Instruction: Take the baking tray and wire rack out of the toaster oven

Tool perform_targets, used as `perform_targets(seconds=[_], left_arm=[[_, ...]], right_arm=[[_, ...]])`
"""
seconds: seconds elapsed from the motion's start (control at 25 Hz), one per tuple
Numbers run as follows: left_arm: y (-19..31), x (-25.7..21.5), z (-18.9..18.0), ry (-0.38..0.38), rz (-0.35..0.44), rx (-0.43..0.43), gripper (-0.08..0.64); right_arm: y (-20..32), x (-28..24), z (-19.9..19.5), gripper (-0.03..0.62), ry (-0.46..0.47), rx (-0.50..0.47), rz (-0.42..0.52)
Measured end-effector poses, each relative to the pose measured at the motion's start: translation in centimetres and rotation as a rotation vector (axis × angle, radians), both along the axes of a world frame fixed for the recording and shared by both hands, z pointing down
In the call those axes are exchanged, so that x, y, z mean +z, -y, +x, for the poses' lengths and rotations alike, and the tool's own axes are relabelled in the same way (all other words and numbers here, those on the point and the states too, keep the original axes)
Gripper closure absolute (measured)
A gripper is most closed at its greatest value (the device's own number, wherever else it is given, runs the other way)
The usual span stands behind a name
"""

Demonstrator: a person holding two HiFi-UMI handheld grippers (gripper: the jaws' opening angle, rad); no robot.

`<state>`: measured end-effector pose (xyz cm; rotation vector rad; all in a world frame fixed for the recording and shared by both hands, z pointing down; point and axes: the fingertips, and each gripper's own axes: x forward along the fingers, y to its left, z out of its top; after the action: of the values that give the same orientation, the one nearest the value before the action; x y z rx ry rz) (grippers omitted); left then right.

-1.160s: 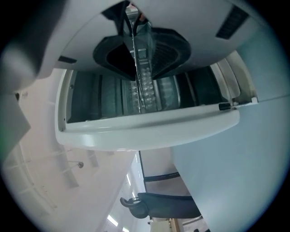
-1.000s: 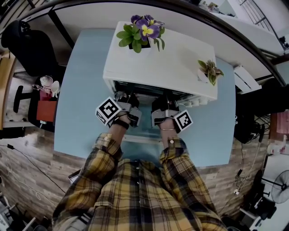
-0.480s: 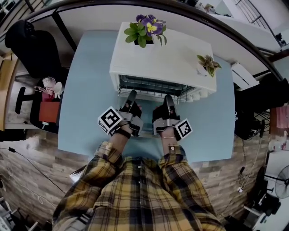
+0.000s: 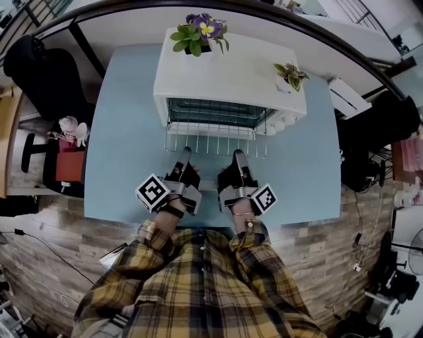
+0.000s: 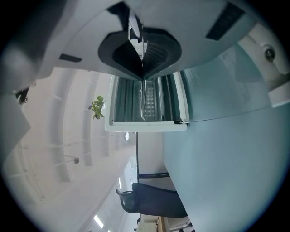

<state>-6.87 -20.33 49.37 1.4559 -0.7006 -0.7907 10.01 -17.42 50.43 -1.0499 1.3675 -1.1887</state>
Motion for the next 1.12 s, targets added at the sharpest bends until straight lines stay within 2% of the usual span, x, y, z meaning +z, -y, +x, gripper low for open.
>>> perform_targets(seconds=[0.2,0.44,0.72,0.96,1.12], left_arm=[[-3.5,-0.7,-0.2,0.030,0.006,-0.027,0.560],[-8.3,-1.9,-0.5,0.032,0.032,-0.093,0.560],[-15.0,-2.0,3.0,0.053,0.029,-0.113,0.560],[-16.3,-1.7,6.7,0.043,0.031,-0.032,0.560],[-17.5,-1.4,12.9,0.030,0.031,0.086,0.560]], right_arm=[[-3.2,-0.6,-0.1,0.578,0.044,-0.049,0.022],[-7.1,-0.9,-0.4,0.578,0.084,-0.121,0.004],[-13.4,-0.9,3.1,0.578,0.108,-0.173,-0.020],[-16.0,-0.9,6.7,0.578,0.095,-0.099,-0.014],[-19.3,-0.6,12.5,0.578,0.083,0.014,-0.016]])
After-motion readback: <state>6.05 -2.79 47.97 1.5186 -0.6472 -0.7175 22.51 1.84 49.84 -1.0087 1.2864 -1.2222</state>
